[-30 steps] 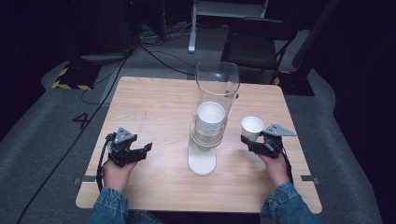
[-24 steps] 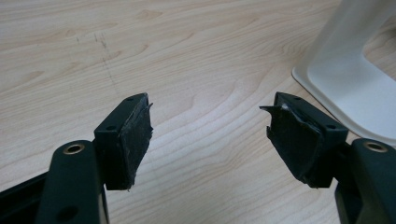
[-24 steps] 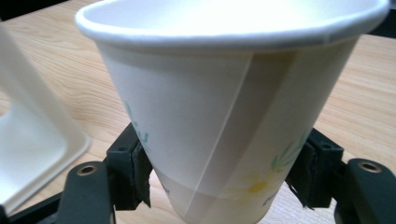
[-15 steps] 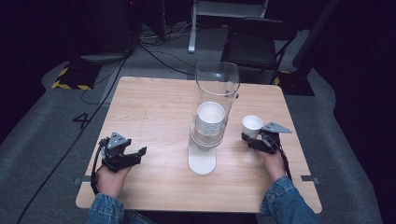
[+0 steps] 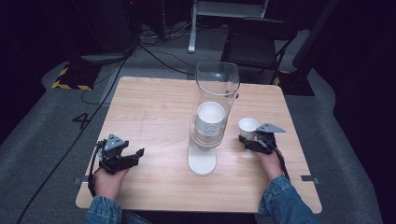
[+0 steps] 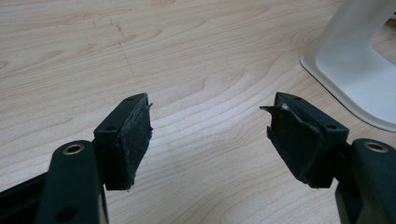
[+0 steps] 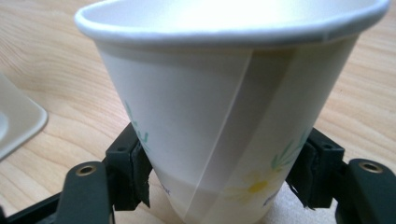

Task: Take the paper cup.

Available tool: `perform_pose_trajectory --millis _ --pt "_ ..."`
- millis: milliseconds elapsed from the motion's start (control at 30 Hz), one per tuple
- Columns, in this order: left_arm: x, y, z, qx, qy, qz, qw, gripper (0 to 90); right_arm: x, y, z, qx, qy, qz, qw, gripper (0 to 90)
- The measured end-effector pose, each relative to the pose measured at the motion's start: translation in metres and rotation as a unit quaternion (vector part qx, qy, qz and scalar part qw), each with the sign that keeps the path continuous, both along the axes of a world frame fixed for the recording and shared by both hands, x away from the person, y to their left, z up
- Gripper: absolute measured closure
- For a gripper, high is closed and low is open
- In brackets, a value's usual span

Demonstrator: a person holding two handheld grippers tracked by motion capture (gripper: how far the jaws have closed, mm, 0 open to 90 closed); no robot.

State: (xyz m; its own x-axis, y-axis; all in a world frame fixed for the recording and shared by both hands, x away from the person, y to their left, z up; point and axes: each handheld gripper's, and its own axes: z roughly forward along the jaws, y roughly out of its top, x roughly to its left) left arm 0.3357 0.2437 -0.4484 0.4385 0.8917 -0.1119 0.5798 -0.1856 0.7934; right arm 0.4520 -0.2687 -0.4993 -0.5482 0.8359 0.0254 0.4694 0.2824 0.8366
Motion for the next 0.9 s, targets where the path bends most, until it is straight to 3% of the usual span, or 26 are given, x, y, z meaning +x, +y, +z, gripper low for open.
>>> perform_pose_trajectory --millis 233,367,633,700,900 --pt "0.001 -0.001 0.000 -0.001 0.002 -0.002 1.0000 30.0 0.000 0.001 -0.001 -0.011 0.006 0.002 0.9999 31.9" --pt "0.002 -0.001 0.000 -0.001 0.002 -0.002 1.0000 30.0 0.000 0.000 -0.001 -0.010 0.008 0.003 0.9999 24.0" --pt "0.004 -0.003 0.000 -0.002 0.002 -0.004 1.0000 30.0 -0.002 -0.002 0.000 -0.003 0.016 -0.001 0.9999 17.6" --pt "0.004 -0.003 0.000 -0.002 0.003 -0.005 1.0000 30.0 -0.005 -0.003 0.003 -0.009 0.010 0.004 0.9999 15.3" --pt "0.006 -0.006 0.001 0.001 0.004 -0.012 0.9999 30.0 -0.014 -0.005 0.015 -0.011 0.017 0.018 0.9996 15.0"
